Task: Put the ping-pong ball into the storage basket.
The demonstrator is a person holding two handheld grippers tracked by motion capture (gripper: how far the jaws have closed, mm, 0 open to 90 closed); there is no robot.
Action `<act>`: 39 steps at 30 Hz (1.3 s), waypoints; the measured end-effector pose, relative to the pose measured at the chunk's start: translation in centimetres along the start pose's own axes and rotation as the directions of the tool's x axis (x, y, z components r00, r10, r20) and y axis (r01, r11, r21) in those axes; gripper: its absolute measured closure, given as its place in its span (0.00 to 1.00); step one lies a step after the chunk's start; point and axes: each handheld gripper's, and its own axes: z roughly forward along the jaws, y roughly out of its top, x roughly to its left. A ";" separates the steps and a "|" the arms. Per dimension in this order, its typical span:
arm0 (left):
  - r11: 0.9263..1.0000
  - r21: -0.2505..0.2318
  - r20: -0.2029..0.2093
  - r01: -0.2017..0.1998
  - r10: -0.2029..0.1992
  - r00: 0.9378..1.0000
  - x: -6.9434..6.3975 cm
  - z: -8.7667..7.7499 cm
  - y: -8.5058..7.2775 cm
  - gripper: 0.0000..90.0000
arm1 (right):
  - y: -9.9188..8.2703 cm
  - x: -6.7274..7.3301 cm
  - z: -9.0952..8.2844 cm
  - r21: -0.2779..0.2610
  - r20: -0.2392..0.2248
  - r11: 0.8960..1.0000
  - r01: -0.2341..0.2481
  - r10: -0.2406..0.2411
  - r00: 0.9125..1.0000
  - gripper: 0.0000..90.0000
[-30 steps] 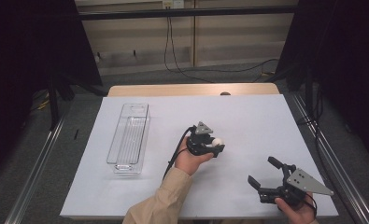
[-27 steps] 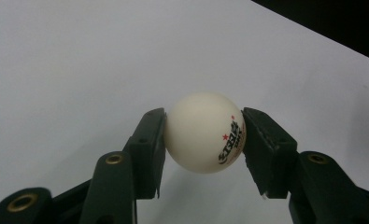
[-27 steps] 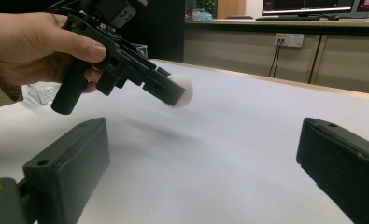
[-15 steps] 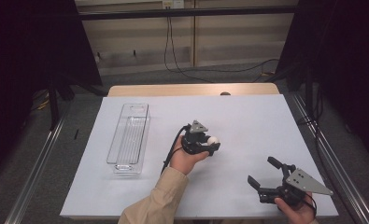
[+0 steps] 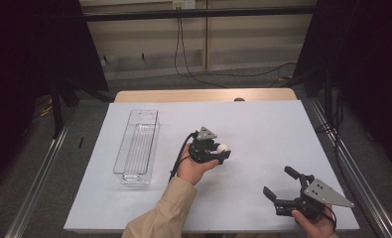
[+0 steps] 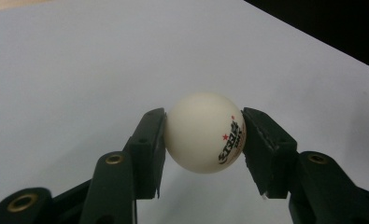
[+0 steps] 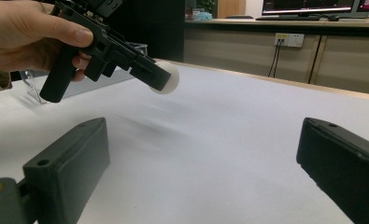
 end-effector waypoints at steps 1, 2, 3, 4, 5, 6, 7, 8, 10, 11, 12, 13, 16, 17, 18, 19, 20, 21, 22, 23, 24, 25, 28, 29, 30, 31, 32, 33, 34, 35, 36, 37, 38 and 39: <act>1.000 0.009 -0.012 0.001 -0.001 1.000 0.0 -0.1 0.0 0.57 | 0.0 0.0 0.0 0.000 0.001 1.000 0.000 0.000 1.000 0.02; 1.000 0.008 -0.008 0.001 -0.001 1.000 0.1 -0.1 0.0 0.57 | 0.0 0.0 0.0 -0.004 0.006 1.000 -0.005 0.005 1.000 0.02; 1.000 0.008 -0.008 0.000 0.000 1.000 0.1 -0.1 0.0 0.57 | 0.0 0.0 0.0 0.000 0.004 1.000 -0.007 0.007 1.000 0.02; 1.000 0.010 -0.005 -0.004 0.004 1.000 0.2 -0.2 0.0 0.57 | -0.1 0.0 0.0 0.003 0.005 1.000 -0.007 0.007 1.000 0.02; 1.000 0.010 -0.009 -0.006 0.006 1.000 0.2 -0.2 0.0 0.57 | -0.1 0.0 0.0 0.004 0.004 1.000 -0.007 0.006 1.000 0.02; 1.000 0.008 -0.012 0.002 -0.002 1.000 0.2 -0.3 0.0 0.57 | -0.1 0.0 0.0 0.006 0.001 1.000 -0.002 0.002 1.000 0.02; 1.000 0.011 -0.014 0.004 -0.004 1.000 0.2 -0.4 0.0 0.57 | -0.1 0.0 0.0 0.004 0.002 1.000 -0.003 0.003 1.000 0.02; 1.000 0.013 -0.013 0.002 -0.001 1.000 0.3 -0.5 0.0 0.57 | -0.1 0.0 0.0 0.004 0.002 1.000 -0.003 0.003 1.000 0.02; 1.000 0.012 -0.018 0.001 0.000 1.000 0.5 -0.7 0.1 0.57 | -0.1 0.0 0.0 0.005 0.003 1.000 -0.005 0.005 1.000 0.02; 1.000 0.016 -0.022 0.003 -0.003 1.000 0.5 -0.8 0.2 0.57 | -0.1 0.0 0.0 0.004 0.004 1.000 -0.003 0.003 1.000 0.02; 1.000 0.012 -0.022 0.001 0.000 1.000 0.6 -0.9 0.3 0.57 | -0.1 0.0 0.0 0.006 0.002 1.000 -0.001 0.001 1.000 0.02; 1.000 0.016 -0.028 0.000 0.000 1.000 0.6 -1.1 0.3 0.57 | -0.1 0.0 0.1 0.004 0.002 1.000 0.000 0.000 1.000 0.02; 1.000 0.019 -0.032 0.004 -0.004 0.999 0.6 -1.3 0.3 0.57 | -0.1 0.0 0.0 0.005 0.002 1.000 0.000 0.000 1.000 0.02; 1.000 0.015 -0.028 0.003 -0.003 1.000 0.7 -1.3 0.3 0.57 | -0.1 0.0 0.0 0.003 0.004 1.000 -0.003 0.003 1.000 0.02; 1.000 0.016 -0.035 0.001 0.000 0.999 0.7 -1.4 0.4 0.57 | -0.1 0.0 0.0 0.004 0.004 1.000 -0.003 0.003 1.000 0.02; 1.000 0.017 -0.036 0.001 -0.001 0.999 0.7 -1.4 0.4 0.57 | -0.1 0.0 0.0 0.003 0.004 1.000 -0.003 0.003 1.000 0.02; 1.000 0.016 -0.029 0.004 -0.003 1.000 0.6 -1.4 0.4 0.57 | -0.1 0.0 0.0 0.003 0.001 1.000 -0.005 0.005 1.000 0.02; 1.000 0.019 -0.028 0.003 -0.003 1.000 0.6 -1.3 0.4 0.57 | 0.0 0.0 0.0 0.001 0.000 1.000 -0.004 0.004 1.000 0.02; 1.000 0.018 -0.026 0.005 -0.005 1.000 0.5 -1.3 0.4 0.57 | 0.0 0.0 0.0 0.001 0.001 1.000 -0.003 0.003 1.000 0.02; 1.000 0.022 -0.025 0.002 -0.002 1.000 0.5 -1.3 0.4 0.57 | 0.0 0.0 0.0 0.002 0.003 1.000 -0.002 0.002 1.000 0.02; 1.000 0.018 -0.023 0.005 -0.005 1.000 0.5 -1.2 0.4 0.57 | 0.0 0.0 0.0 0.004 0.003 1.000 0.000 0.000 1.000 0.02; 1.000 0.017 -0.023 0.006 -0.005 1.000 0.5 -1.2 0.4 0.57 | 0.0 0.0 0.0 0.000 0.001 1.000 -0.002 0.002 1.000 0.02; 1.000 0.019 -0.021 -0.004 0.004 1.000 0.5 -1.1 0.3 0.57 | 0.0 -0.1 -0.1 -0.005 0.013 1.000 -0.006 0.006 1.000 0.02; 1.000 0.027 -0.024 -0.002 0.002 1.000 0.4 -1.2 0.4 0.57 | 0.0 -0.1 -0.1 -0.003 0.009 1.000 -0.003 0.003 1.000 0.02; 1.000 0.019 -0.023 0.005 -0.005 1.000 0.4 -1.3 0.4 0.57 | 0.0 -0.1 -0.1 -0.004 0.010 1.000 0.002 -0.002 1.000 0.02; 1.000 0.021 -0.026 -0.002 0.002 1.000 0.5 -1.4 0.4 0.57 | 0.0 -0.1 -0.1 -0.004 0.010 1.000 0.002 -0.002 1.000 0.02; 1.000 0.015 -0.030 0.007 -0.007 1.000 0.5 -1.4 0.4 0.57 | 0.0 -0.2 -0.1 -0.003 0.007 1.000 0.003 -0.003 1.000 0.02; 1.000 0.016 -0.032 0.008 -0.008 0.999 0.6 -1.5 0.5 0.57 | 0.0 -0.1 -0.1 -0.003 0.006 1.000 0.003 -0.003 1.000 0.02; 1.000 0.015 -0.035 0.007 -0.007 0.999 0.7 -1.6 0.4 0.57 | 0.0 -0.1 -0.1 -0.005 0.007 1.000 0.005 -0.005 1.000 0.02; 1.000 0.019 -0.036 0.008 -0.007 0.999 0.8 -1.7 0.5 0.57 | 0.0 -0.1 -0.1 -0.005 0.009 1.000 0.005 -0.005 1.000 0.02; 1.000 0.015 -0.037 0.009 -0.008 0.999 0.8 -1.8 0.5 0.57 | 0.0 -0.1 -0.1 -0.004 0.006 1.000 0.003 -0.003 1.000 0.02; 1.000 0.017 -0.041 0.007 -0.006 0.999 0.8 -2.0 0.5 0.57 | 0.0 -0.1 -0.1 -0.003 0.006 1.000 0.002 -0.001 1.000 0.02; 1.000 0.014 -0.045 0.013 -0.013 0.999 0.8 -2.0 0.5 0.57 | 0.0 -0.1 -0.1 -0.001 0.003 1.000 0.002 -0.002 1.000 0.02; 1.000 0.012 -0.047 0.015 -0.014 0.999 0.9 -2.1 0.5 0.57 | 0.0 -0.1 -0.1 -0.001 0.003 1.000 0.001 -0.001 1.000 0.02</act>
